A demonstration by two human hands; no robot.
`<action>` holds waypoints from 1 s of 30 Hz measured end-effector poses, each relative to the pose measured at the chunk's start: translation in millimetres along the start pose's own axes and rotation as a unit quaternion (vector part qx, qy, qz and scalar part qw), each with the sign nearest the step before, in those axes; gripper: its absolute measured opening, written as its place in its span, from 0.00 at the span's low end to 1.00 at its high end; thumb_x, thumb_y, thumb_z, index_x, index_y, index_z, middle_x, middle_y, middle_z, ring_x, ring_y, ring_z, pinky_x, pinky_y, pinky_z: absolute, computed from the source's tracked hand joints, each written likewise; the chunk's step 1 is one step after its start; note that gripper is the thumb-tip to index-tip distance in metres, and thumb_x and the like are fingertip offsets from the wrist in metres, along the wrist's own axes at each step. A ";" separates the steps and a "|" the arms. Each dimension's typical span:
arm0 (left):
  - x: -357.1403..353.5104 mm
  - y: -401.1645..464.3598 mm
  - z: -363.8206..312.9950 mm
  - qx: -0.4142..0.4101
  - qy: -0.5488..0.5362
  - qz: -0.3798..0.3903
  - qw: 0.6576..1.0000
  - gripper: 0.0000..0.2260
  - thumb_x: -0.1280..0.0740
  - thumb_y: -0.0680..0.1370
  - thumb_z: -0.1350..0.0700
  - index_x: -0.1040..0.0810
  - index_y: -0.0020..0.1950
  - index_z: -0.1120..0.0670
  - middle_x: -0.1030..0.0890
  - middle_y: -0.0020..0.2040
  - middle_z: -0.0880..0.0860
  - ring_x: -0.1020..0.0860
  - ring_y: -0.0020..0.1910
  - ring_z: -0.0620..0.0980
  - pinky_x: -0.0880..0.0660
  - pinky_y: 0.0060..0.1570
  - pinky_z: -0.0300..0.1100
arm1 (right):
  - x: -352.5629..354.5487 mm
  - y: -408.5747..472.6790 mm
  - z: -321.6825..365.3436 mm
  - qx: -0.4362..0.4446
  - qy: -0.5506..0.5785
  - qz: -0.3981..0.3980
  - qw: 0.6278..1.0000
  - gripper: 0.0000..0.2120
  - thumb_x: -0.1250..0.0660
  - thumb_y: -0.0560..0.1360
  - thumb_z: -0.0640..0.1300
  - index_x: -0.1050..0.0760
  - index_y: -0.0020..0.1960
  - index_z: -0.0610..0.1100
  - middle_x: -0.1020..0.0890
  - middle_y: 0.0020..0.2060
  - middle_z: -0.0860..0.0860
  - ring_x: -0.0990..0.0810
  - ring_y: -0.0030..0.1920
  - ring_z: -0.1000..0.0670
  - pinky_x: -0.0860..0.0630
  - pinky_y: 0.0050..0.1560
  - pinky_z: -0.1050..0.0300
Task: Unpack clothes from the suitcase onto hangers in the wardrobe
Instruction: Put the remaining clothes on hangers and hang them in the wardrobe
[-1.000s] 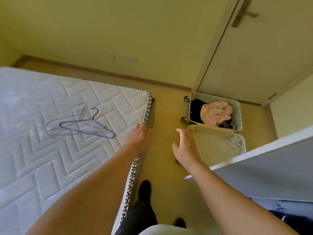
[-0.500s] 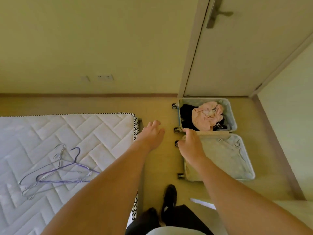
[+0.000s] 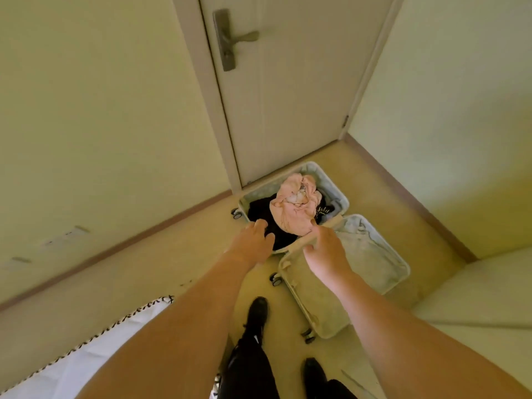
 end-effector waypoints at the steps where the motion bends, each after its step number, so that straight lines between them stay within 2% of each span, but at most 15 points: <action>1: 7.2 20.6 1.8 -0.003 0.005 0.004 1.000 0.21 0.46 0.83 0.51 0.39 0.75 0.55 0.35 0.73 0.57 0.32 0.69 0.59 0.34 0.65 0.50 | 0.7 15.4 3.8 -0.009 0.005 -0.004 1.000 0.23 0.39 0.78 0.40 0.35 0.72 0.43 0.30 0.68 0.46 0.28 0.64 0.47 0.34 0.56 0.61; 7: 8.8 173.4 7.0 0.007 0.024 0.055 0.998 0.20 0.45 0.82 0.51 0.37 0.73 0.53 0.30 0.68 0.57 0.25 0.59 0.59 0.26 0.60 0.55 | -11.8 128.3 -12.1 -0.066 0.014 -0.013 0.998 0.22 0.38 0.77 0.40 0.35 0.70 0.43 0.28 0.65 0.46 0.29 0.65 0.47 0.32 0.61 0.57; 11: -42.9 285.3 25.6 -0.001 0.050 0.069 0.996 0.20 0.44 0.82 0.51 0.37 0.74 0.53 0.33 0.70 0.56 0.29 0.65 0.59 0.30 0.64 0.53 | -53.0 213.3 -63.6 -0.096 0.029 -0.012 0.995 0.24 0.39 0.77 0.40 0.37 0.72 0.44 0.29 0.67 0.46 0.31 0.67 0.46 0.34 0.65 0.55; 15: -137.2 397.2 70.1 0.025 0.048 0.101 0.993 0.20 0.42 0.81 0.51 0.36 0.72 0.51 0.33 0.69 0.55 0.29 0.65 0.57 0.29 0.63 0.52 | -125.6 294.6 -149.2 -0.126 0.044 -0.002 0.991 0.25 0.38 0.78 0.41 0.37 0.74 0.45 0.30 0.69 0.48 0.30 0.68 0.48 0.33 0.68 0.54; 19: -253.5 494.0 121.3 0.073 0.040 0.131 0.988 0.15 0.42 0.79 0.51 0.32 0.66 0.52 0.29 0.63 0.54 0.27 0.59 0.56 0.26 0.59 0.50 | -209.5 361.0 -247.3 -0.168 0.064 0.022 0.984 0.25 0.38 0.77 0.41 0.37 0.73 0.45 0.32 0.70 0.48 0.25 0.63 0.47 0.30 0.66 0.51; 23: -366.2 572.5 131.9 0.049 0.002 0.166 0.985 0.13 0.42 0.81 0.56 0.26 0.60 0.60 0.23 0.60 0.58 0.24 0.55 0.55 0.27 0.54 0.42 | -277.9 411.3 -336.9 -0.161 0.039 0.007 0.986 0.24 0.38 0.77 0.40 0.35 0.72 0.45 0.31 0.68 0.47 0.24 0.60 0.47 0.29 0.65 0.52; 25: -394.1 599.8 122.3 0.083 -0.078 0.136 0.984 0.16 0.39 0.79 0.55 0.28 0.65 0.61 0.25 0.61 0.58 0.26 0.57 0.57 0.28 0.55 0.43 | -297.9 429.3 -364.0 -0.149 0.025 -0.009 0.988 0.24 0.37 0.77 0.40 0.35 0.72 0.45 0.31 0.68 0.48 0.26 0.63 0.47 0.31 0.66 0.54; 27: -429.4 634.2 119.6 0.102 -0.127 0.095 0.982 0.26 0.36 0.77 0.49 0.36 0.73 0.55 0.32 0.67 0.57 0.30 0.64 0.59 0.30 0.63 0.50 | -321.8 444.6 -395.4 -0.134 0.009 -0.022 0.991 0.24 0.37 0.76 0.40 0.34 0.72 0.44 0.31 0.68 0.47 0.29 0.66 0.48 0.34 0.67 0.57; 28: -440.0 648.9 119.1 0.106 -0.124 0.083 0.983 0.31 0.36 0.75 0.43 0.41 0.75 0.51 0.35 0.70 0.57 0.33 0.66 0.60 0.33 0.65 0.53 | -328.1 450.8 -404.2 -0.127 0.006 -0.030 0.991 0.24 0.36 0.76 0.39 0.34 0.72 0.43 0.31 0.68 0.47 0.30 0.67 0.47 0.35 0.67 0.57; 30: -467.2 673.2 127.9 0.100 -0.051 0.070 0.991 0.41 0.37 0.67 0.29 0.45 0.75 0.44 0.40 0.73 0.54 0.40 0.70 0.62 0.39 0.66 0.58 | -345.4 458.9 -425.2 -0.116 0.008 -0.040 0.992 0.24 0.36 0.75 0.39 0.33 0.71 0.43 0.31 0.68 0.47 0.31 0.68 0.47 0.36 0.69 0.56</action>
Point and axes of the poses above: each hand's wrist, its own y-axis towards the middle knuckle, its own x-axis out of the back of the hand, z = x × y, the point moved 1 cm from there along y, towards the middle knuckle
